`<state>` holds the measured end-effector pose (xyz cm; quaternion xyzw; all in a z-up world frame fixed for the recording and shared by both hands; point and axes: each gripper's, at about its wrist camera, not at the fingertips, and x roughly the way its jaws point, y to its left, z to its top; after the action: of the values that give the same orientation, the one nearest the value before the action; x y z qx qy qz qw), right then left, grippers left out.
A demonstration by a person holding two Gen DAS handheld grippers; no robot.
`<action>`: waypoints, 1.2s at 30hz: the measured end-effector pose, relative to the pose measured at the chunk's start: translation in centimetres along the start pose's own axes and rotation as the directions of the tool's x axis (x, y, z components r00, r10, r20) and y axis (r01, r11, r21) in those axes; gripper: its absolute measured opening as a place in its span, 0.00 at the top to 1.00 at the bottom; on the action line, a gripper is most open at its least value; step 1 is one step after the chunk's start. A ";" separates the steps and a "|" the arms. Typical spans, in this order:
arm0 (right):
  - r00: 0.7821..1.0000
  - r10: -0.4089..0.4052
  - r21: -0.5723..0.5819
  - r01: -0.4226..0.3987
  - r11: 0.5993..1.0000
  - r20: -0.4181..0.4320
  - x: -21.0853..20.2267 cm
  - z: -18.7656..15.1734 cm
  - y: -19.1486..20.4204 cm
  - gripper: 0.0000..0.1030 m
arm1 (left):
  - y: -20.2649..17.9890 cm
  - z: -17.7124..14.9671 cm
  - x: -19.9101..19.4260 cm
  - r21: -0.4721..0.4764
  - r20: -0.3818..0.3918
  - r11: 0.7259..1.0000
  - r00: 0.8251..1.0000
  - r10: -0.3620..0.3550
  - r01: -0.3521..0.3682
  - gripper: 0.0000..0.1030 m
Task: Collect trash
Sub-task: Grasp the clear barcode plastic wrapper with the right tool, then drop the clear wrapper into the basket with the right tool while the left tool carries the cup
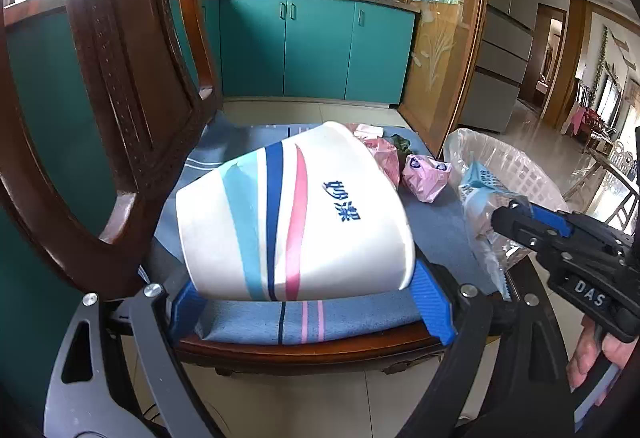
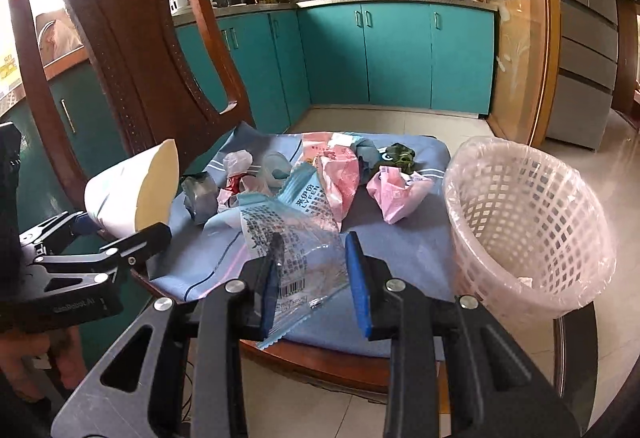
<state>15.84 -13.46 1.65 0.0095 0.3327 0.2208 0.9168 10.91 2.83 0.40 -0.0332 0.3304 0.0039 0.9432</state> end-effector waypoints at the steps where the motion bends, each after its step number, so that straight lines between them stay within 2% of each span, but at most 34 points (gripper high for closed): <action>1: 1.000 -0.003 0.004 0.003 1.000 0.004 -0.2 -0.1 -0.2 0.69 | 0.1 0.1 0.2 -0.004 -0.003 1.000 1.000 -0.001 0.001 0.15; 27: 1.000 -0.026 0.020 0.026 0.999 0.011 -0.6 -0.1 -1.2 0.69 | 0.1 -0.1 0.6 -0.015 -0.015 1.000 1.000 0.015 -0.015 0.15; 30: 0.997 -0.059 0.051 0.056 0.997 0.042 -1.1 0.7 -3.1 0.69 | 0.3 0.0 0.6 -0.017 -0.015 1.000 1.000 0.018 -0.019 0.15; 33: 0.983 -0.164 0.124 0.153 0.981 0.083 -1.6 2.4 -7.9 0.69 | 0.6 0.0 0.6 -0.026 -0.015 0.999 1.000 0.023 -0.023 0.15; 36: 0.966 -0.244 0.220 0.220 0.950 0.087 -1.2 3.5 -13.1 0.68 | 0.7 -0.1 0.6 -0.031 -0.017 0.999 1.000 0.025 -0.025 0.15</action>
<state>22.37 -25.28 2.90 0.0786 0.3003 0.0746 0.9477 11.34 3.52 -0.12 -0.0437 0.3383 0.0206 0.9398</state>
